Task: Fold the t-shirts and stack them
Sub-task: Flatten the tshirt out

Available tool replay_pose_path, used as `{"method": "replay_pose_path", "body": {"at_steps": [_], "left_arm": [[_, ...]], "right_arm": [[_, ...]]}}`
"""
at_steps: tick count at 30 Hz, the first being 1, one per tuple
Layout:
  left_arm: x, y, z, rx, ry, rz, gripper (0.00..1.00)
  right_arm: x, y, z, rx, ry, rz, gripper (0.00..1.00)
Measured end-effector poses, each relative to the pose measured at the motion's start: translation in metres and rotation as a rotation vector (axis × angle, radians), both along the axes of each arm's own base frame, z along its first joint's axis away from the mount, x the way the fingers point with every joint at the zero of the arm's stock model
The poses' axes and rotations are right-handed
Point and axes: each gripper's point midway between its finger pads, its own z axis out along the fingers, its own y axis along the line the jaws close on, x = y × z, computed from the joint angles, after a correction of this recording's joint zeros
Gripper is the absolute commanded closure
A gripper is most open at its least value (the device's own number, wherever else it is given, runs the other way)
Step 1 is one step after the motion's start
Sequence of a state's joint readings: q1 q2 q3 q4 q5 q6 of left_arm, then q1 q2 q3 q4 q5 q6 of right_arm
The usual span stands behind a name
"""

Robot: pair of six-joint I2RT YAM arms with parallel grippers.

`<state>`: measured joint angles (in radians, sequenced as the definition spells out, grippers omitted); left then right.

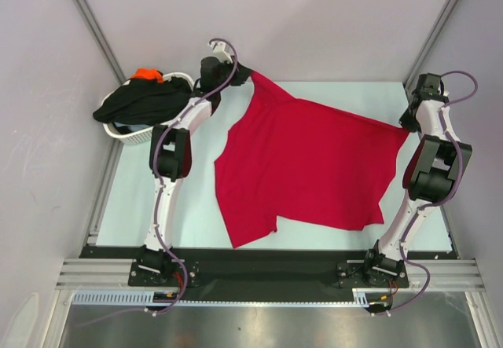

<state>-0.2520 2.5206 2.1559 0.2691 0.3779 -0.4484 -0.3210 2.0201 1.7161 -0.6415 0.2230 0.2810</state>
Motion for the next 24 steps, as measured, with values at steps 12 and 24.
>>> {"method": "replay_pose_path", "body": {"at_steps": [12,24], "left_arm": [[-0.010,-0.001,0.009,-0.054,0.030,-0.012,1.00],[-0.190,0.044,0.333,-0.032,-0.428,-0.046,1.00]], "right_arm": [[0.009,0.049,0.024,0.047,-0.055,0.112,1.00],[-0.092,0.089,0.284,-0.022,-0.689,0.161,1.00]]}}
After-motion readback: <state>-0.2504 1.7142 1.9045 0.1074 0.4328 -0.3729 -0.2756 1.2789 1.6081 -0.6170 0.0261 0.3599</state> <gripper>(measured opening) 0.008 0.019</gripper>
